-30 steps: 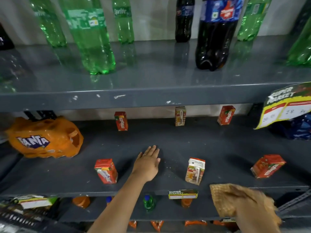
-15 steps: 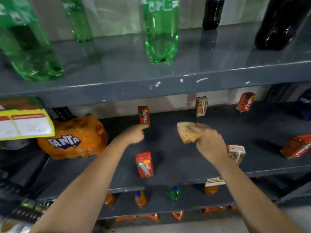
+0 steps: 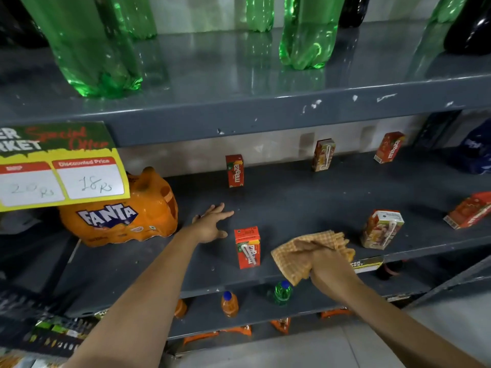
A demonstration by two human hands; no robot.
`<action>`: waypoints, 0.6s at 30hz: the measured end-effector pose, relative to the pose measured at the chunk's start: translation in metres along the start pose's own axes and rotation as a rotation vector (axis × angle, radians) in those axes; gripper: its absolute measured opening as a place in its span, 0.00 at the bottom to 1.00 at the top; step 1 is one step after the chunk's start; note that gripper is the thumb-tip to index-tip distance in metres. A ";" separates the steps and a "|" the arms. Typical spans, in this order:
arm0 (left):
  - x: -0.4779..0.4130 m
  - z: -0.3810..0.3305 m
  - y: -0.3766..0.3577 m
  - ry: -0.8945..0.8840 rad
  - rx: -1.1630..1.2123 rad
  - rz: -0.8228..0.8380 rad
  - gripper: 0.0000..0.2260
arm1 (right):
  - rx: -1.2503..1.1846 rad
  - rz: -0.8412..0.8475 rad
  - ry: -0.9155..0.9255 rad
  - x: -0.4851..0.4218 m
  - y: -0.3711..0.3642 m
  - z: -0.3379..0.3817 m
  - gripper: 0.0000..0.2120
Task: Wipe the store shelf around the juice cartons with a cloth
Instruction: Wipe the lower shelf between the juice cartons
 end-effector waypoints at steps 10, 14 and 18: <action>-0.005 0.005 -0.004 -0.004 0.047 -0.017 0.31 | 0.113 -0.105 -0.443 -0.078 0.069 -0.111 0.26; -0.004 0.005 -0.005 -0.009 0.052 -0.027 0.30 | 0.052 -0.115 -0.495 -0.075 0.051 -0.110 0.19; -0.004 0.004 -0.005 -0.011 0.056 -0.018 0.30 | 0.014 -0.153 -0.302 -0.076 0.034 -0.088 0.21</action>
Point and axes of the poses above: each hand's wrist, its own x-axis away from the middle knuckle, its own y-axis out of the back of the hand, z = x × y, the point moved 7 cm from there along -x, towards the middle knuckle, and after that the axes turned 10 degrees about y, right-handed, at the moved point
